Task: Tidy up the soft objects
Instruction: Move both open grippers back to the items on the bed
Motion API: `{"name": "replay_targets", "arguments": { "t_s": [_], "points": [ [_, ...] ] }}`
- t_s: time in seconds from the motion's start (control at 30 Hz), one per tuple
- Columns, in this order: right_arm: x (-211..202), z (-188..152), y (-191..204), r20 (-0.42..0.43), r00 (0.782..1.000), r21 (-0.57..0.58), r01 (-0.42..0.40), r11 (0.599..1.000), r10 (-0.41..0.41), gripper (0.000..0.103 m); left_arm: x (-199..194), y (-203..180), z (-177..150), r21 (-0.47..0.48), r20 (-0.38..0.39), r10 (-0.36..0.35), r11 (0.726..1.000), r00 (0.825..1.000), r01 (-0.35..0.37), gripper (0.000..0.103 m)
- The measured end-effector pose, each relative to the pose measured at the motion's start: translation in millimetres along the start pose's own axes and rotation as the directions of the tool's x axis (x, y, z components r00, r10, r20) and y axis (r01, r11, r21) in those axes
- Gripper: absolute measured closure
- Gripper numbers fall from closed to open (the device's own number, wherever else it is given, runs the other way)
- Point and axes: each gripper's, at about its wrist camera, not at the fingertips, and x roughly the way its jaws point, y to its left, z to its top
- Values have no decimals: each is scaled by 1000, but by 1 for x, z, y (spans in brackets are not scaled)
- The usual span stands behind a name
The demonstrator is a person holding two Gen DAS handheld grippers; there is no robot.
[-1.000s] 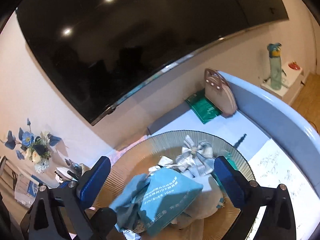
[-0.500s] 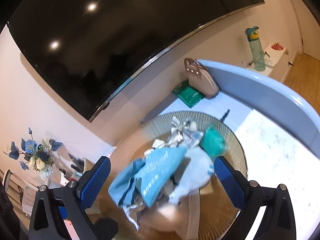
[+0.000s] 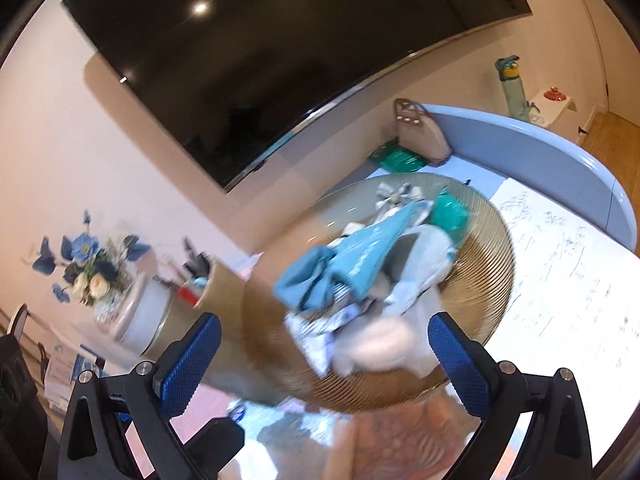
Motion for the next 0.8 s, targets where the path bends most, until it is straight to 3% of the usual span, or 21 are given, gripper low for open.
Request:
{"name": "replay_targets", "arguments": {
  "t_s": [0.2, 0.47, 0.8],
  "points": [
    [-7, -25, 42, -4, 1000, -58, -22, 998, 21, 0, -20, 19, -16, 22, 14, 30, 999, 999, -30, 16],
    [3, -55, 91, -50, 997, -111, -69, 991, 64, 0, -31, 83, -43, -54, -12, 96, 994, 995, -96, 16],
    [44, -92, 156, -141, 984, -179, -133, 975, 108, 0, -49, 190, -79, -201, -65, 240, 948, 969, -248, 16]
  ]
}}
